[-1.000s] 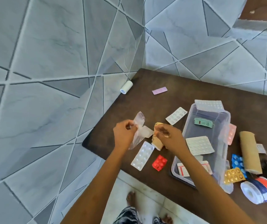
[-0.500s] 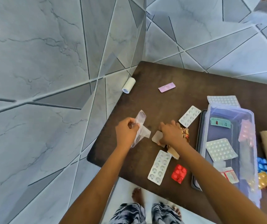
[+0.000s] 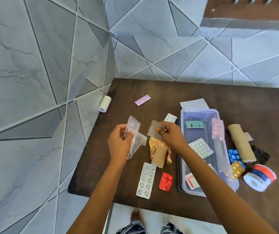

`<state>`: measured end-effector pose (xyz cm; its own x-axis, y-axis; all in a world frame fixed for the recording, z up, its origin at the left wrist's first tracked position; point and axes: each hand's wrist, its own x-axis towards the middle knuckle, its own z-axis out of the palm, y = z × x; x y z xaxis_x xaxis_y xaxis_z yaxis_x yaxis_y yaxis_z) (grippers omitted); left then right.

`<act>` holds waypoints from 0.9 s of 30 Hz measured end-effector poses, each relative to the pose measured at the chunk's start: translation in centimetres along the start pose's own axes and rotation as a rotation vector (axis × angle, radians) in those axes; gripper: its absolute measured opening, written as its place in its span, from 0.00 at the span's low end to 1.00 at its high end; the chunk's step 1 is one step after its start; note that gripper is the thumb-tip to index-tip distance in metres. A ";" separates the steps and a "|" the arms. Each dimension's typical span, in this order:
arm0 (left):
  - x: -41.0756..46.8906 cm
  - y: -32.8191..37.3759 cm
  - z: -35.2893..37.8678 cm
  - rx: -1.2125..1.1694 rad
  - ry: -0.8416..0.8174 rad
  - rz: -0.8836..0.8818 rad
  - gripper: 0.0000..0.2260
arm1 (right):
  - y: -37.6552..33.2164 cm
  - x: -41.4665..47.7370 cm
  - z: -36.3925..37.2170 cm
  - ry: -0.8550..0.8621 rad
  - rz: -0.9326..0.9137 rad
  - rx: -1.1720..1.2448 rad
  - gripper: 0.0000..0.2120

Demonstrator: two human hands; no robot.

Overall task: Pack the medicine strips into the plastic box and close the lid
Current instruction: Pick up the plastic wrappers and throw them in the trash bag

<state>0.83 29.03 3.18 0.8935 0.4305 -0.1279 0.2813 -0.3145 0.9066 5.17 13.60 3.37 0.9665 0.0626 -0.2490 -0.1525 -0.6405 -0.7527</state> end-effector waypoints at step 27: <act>-33.0 15.7 45.1 -0.069 -0.463 0.066 0.06 | 39.2 -21.8 -38.9 0.618 0.168 0.429 0.13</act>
<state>-8.45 -28.29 3.44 0.9752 -0.0163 -0.2209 0.2088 -0.2646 0.9415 -13.87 -42.63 3.02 0.8438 -0.5291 -0.0897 -0.2521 -0.2433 -0.9366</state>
